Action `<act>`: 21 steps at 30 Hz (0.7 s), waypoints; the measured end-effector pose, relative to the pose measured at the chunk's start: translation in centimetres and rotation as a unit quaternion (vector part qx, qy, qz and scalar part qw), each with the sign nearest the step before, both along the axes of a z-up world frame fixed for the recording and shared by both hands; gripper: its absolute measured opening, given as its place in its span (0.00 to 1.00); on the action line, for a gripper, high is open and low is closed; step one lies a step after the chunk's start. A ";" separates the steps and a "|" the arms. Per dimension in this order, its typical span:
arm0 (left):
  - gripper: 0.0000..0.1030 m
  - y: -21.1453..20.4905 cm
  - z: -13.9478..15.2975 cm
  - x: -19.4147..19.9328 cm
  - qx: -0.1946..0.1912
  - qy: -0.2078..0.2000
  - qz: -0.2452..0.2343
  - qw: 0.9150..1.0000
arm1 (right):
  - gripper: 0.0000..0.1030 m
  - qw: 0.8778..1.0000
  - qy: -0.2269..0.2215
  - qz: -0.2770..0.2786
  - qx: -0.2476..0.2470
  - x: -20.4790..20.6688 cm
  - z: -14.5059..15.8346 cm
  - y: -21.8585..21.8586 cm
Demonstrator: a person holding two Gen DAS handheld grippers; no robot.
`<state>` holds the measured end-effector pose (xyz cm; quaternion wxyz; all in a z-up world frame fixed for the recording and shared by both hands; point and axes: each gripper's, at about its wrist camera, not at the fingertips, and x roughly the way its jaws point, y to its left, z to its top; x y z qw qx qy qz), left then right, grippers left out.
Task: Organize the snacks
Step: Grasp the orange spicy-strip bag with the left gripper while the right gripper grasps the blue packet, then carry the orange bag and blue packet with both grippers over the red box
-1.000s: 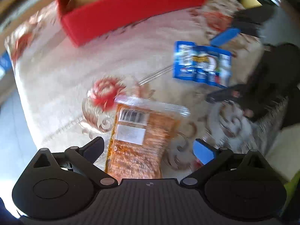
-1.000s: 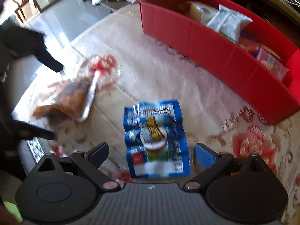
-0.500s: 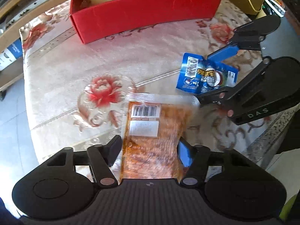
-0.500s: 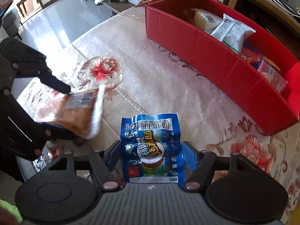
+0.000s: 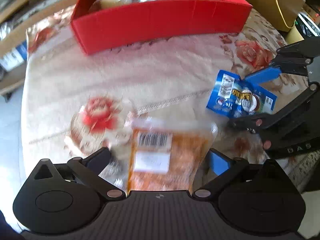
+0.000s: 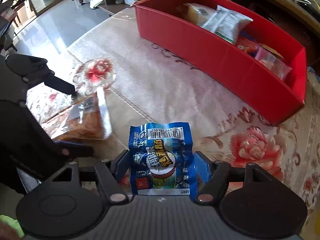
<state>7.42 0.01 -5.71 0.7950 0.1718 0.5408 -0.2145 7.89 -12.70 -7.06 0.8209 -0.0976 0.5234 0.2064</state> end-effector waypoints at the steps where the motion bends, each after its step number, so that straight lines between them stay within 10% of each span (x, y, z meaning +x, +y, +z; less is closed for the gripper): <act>1: 0.96 -0.4 0.0 -0.2 -0.002 -0.010 -0.004 1.000 | 0.62 1.000 -0.001 -0.003 -0.001 0.0 0.0 -0.2; 12: 0.52 -0.2 2.0 -1.1 -0.032 -0.032 0.008 0.999 | 0.62 1.000 -0.017 -0.026 -0.002 -0.3 0.9 -1.6; 17: 0.50 -0.3 2.5 -0.8 -0.055 -0.031 0.019 0.998 | 0.62 0.999 -0.028 -0.034 0.002 -0.4 1.6 -1.6; 21: 0.67 -0.1 1.8 -0.5 -0.049 -0.013 0.026 0.998 | 0.62 0.999 -0.027 -0.037 0.005 -0.4 1.7 -1.7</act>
